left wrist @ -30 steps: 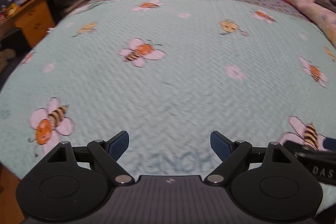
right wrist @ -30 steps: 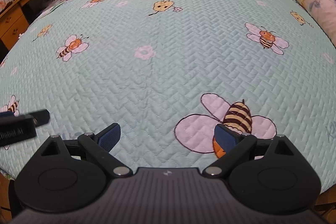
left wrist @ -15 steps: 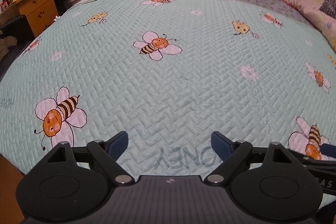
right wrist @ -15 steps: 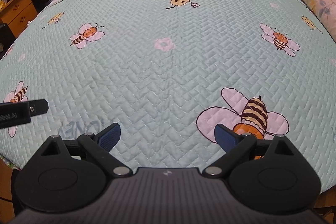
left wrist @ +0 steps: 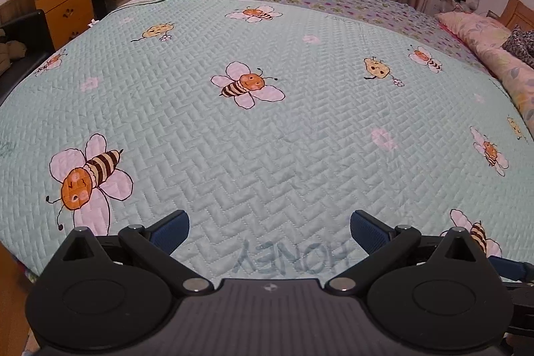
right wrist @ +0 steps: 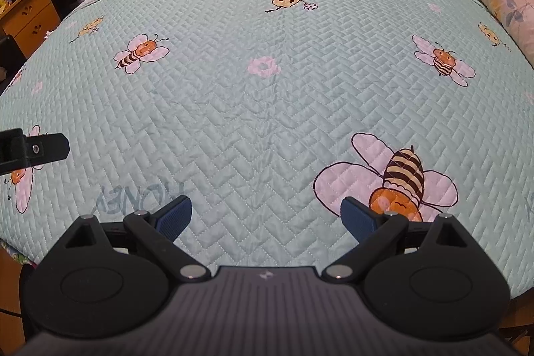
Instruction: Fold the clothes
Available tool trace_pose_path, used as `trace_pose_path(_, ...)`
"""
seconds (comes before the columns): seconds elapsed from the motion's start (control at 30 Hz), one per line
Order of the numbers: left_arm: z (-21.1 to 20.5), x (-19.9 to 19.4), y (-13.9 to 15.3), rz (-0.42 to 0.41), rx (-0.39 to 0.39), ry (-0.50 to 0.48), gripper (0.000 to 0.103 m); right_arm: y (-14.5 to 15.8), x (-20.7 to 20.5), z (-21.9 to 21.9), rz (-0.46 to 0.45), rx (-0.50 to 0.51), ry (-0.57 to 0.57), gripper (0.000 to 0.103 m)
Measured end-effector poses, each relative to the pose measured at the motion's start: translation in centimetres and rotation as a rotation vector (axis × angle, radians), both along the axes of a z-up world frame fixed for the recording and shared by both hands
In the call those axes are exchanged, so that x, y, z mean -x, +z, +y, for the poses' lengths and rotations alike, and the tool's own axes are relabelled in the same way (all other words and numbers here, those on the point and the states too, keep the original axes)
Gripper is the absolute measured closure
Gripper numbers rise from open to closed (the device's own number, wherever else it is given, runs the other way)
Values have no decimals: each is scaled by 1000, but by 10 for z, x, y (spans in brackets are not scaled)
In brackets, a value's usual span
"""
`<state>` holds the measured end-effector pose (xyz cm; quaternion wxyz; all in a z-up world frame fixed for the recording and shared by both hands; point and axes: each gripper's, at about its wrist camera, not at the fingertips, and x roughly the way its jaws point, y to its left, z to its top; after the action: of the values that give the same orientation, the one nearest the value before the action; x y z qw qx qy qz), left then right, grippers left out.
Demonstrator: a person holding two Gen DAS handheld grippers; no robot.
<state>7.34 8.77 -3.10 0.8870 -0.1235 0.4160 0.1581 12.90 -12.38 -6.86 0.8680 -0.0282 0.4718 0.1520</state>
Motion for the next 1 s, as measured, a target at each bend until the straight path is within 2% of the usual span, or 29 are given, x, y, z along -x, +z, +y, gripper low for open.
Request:
trace_pose_path(0.27, -6, 3, 5, -21, -27, -10, 1, -3, 0, 1, 14, -2, 4, 7)
trace_pose_path(0.43, -19, 6, 11, -35, -88, -13, 0, -4, -2, 0, 18, 1, 1, 7)
trace_pose_path(0.53, -25, 9, 14, -56, -94, -37, 1, -5, -2, 0, 20, 2, 2, 7)
trace_pose_path(0.8, -58, 28, 32, -168, -181, -149, 1, -8, -1, -9, 29, 4, -13, 7)
trace_pose_path(1.0, -69, 31, 35, -188, -192, -185, 0, -11, -2, -18, 39, -3, -32, 7)
